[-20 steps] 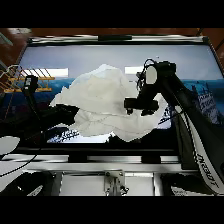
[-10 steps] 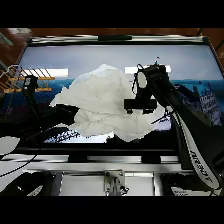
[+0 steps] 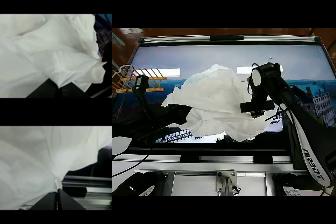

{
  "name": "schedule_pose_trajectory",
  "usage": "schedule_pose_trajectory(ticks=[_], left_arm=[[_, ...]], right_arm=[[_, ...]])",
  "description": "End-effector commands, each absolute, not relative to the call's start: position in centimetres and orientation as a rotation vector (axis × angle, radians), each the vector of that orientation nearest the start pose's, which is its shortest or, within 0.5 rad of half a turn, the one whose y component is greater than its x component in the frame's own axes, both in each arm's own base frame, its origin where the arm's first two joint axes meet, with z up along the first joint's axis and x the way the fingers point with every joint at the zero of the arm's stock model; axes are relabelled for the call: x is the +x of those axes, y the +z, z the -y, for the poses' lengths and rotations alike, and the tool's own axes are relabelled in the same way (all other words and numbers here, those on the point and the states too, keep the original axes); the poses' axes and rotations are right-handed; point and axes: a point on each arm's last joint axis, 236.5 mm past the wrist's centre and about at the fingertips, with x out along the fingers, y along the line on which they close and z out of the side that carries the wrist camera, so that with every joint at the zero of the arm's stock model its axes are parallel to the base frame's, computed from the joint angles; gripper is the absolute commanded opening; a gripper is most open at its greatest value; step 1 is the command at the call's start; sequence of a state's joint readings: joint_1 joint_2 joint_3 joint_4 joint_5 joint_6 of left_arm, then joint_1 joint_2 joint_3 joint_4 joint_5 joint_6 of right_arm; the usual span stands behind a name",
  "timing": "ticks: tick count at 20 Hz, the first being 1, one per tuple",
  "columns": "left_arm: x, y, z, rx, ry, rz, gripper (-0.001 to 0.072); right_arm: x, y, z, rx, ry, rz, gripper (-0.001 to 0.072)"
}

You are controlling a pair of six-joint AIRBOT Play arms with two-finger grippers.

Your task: Fold the shirts.

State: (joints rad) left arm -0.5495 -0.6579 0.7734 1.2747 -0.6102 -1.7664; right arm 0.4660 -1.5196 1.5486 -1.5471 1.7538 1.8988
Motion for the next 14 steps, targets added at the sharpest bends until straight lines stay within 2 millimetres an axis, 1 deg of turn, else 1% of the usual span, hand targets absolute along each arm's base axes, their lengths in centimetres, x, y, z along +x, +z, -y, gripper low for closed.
schedule_pose_trajectory(ticks=[1,2,3,4,5,6,7,8,9,10,11,12,14], left_arm=[[29.9,18.5,22.2,-0.375,-0.583,-0.514,0.0042],[30.7,19.9,22.1,-0.397,-0.582,-0.447,0.0042],[31.2,21.3,22.0,-0.416,-0.58,-0.387,0.0042],[31.7,22.4,21.8,-0.432,-0.577,-0.334,0.0042],[32.2,23.3,21.3,-0.446,-0.564,-0.292,0.0042],[32.9,23.6,20.3,-0.453,-0.537,-0.273,0.0042],[33.6,23.4,19.0,-0.455,-0.497,-0.273,0.0042],[34.4,22.7,17.3,-0.455,-0.445,-0.291,0.0042],[35.1,21.6,15.2,-0.462,-0.382,-0.328,0.0042],[35.4,20.2,13.3,-0.475,-0.32,-0.381,0.0043],[35.4,18.3,11.4,-0.472,-0.26,-0.452,0.0042],[35.0,16.5,9.9,-0.471,-0.21,-0.527,0.0042],[33.9,13.2,7.3,-0.476,-0.123,-0.666,0.0043]], right_arm=[[31.4,6.8,-16.0,-0.14,0.174,-1.633,0.0058],[33.0,9.1,-17.0,-0.111,0.207,-1.523,0.0057],[34.5,12.1,-18.2,-0.078,0.245,-1.395,0.0058],[35.7,15.2,-19.2,-0.047,0.28,-1.279,0.0058],[36.2,18.6,-20.3,-0.01,0.311,-1.171,0.0058],[36.5,21.8,-21.4,0.02,0.348,-1.07,0.0057],[36.5,24.4,-22.5,0.04,0.387,-0.986,0.0057],[36.4,26.6,-23.8,0.052,0.43,-0.913,0.0057],[36.0,27.7,-25.0,0.054,0.466,-0.873,0.0057],[35.5,27.8,-26.0,0.044,0.491,-0.867,0.0058],[35.0,26.7,-26.8,0.024,0.503,-0.896,0.0057],[34.5,24.7,-27.3,-0.007,0.502,-0.958,0.0058],[33.8,19.5,-27.7,-0.091,0.483,-1.113,0.0058]])
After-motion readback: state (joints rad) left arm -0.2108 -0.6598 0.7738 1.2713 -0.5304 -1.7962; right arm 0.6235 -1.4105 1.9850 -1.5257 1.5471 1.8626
